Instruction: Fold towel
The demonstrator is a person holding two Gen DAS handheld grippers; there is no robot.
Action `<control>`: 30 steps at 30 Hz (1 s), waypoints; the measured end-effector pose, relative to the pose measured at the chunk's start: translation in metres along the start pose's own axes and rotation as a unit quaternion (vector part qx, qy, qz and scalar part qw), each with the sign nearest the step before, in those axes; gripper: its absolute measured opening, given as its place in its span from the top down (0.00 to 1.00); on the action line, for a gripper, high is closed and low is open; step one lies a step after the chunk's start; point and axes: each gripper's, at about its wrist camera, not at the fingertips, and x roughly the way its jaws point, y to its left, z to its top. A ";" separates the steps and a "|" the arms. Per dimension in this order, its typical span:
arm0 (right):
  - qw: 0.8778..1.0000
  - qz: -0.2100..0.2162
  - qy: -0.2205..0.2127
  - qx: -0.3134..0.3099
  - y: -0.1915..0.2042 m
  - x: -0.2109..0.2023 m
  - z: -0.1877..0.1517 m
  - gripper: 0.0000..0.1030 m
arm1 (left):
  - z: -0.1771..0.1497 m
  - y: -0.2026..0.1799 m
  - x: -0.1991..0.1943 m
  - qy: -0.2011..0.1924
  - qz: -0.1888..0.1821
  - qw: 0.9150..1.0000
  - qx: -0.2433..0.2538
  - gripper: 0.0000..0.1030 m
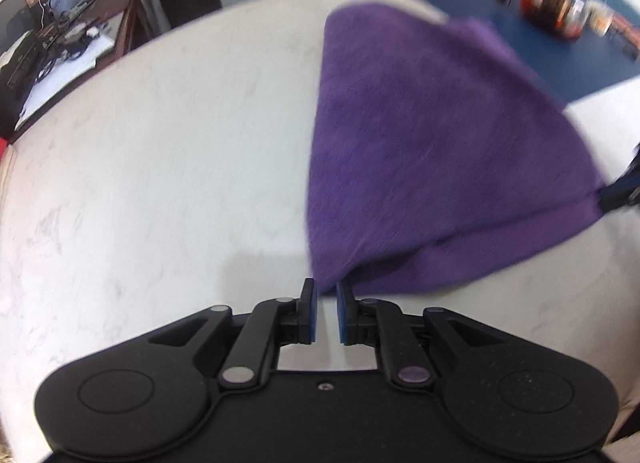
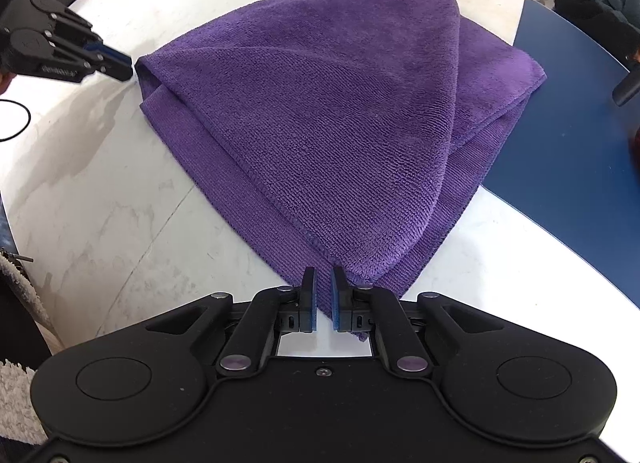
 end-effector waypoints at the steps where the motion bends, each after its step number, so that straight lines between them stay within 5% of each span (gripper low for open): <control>1: 1.000 0.001 0.000 0.000 0.000 0.000 0.000 0.95 | 0.006 -0.006 -0.001 -0.007 -0.012 1.000 0.003 0.91; 10: 1.000 0.001 -0.003 0.005 -0.001 -0.001 -0.002 0.95 | 0.033 -0.074 0.041 -0.011 -0.096 0.992 0.078 0.91; 30: 1.000 0.006 -0.001 -0.012 -0.001 0.001 -0.001 0.95 | 0.021 -0.093 0.056 0.048 -0.094 0.991 0.077 0.91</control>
